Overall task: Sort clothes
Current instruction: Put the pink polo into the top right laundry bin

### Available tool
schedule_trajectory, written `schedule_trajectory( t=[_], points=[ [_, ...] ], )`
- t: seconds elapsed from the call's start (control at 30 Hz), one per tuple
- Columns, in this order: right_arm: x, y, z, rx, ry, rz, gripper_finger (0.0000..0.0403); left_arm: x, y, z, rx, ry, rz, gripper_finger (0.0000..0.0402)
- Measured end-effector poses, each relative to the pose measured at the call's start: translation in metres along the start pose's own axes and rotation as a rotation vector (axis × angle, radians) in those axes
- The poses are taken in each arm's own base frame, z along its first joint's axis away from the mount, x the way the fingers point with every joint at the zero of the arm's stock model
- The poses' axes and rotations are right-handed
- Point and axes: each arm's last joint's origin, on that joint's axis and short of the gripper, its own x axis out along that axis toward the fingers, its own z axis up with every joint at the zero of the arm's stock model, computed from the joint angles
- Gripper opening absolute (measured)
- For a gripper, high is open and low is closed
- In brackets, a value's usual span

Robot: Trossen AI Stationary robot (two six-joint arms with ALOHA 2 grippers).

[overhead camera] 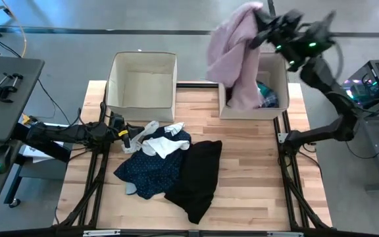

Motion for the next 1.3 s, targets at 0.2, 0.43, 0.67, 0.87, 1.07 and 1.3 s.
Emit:
schedule_trajectory(
  t=[0.2, 0.43, 0.67, 0.87, 1.07, 1.3],
  points=[
    [-0.01, -0.017, 0.001, -0.146, 0.214, -0.19, 0.0001, 0.0, 0.0, 0.0, 0.0, 0.0, 0.0, 0.0],
    [-0.025, -0.037, -0.046, -0.385, 0.586, -0.712, 0.0, 0.0, 0.0, 0.0, 0.0, 0.0, 0.0, 0.0],
    [-0.03, -0.048, -0.091, -0.435, 0.786, -0.755, 0.0, 0.0, 0.0, 0.0, 0.0, 0.0, 0.0, 0.0],
    [-0.019, -0.031, -0.092, -0.305, 0.701, -0.529, 0.0, 0.0, 0.0, 0.0, -0.009, 0.001, 0.0, 0.0],
    [-0.012, -0.004, -0.01, -0.265, 0.252, -0.34, 0.0, 0.0, 0.0, 0.0, -0.009, 0.0, 0.0, 0.0],
    [-0.037, -0.008, 0.064, -0.224, 0.004, -0.369, 0.0, 0.0, 0.0, 0.0, -0.008, 0.001, 0.0, 0.0]
  ],
)
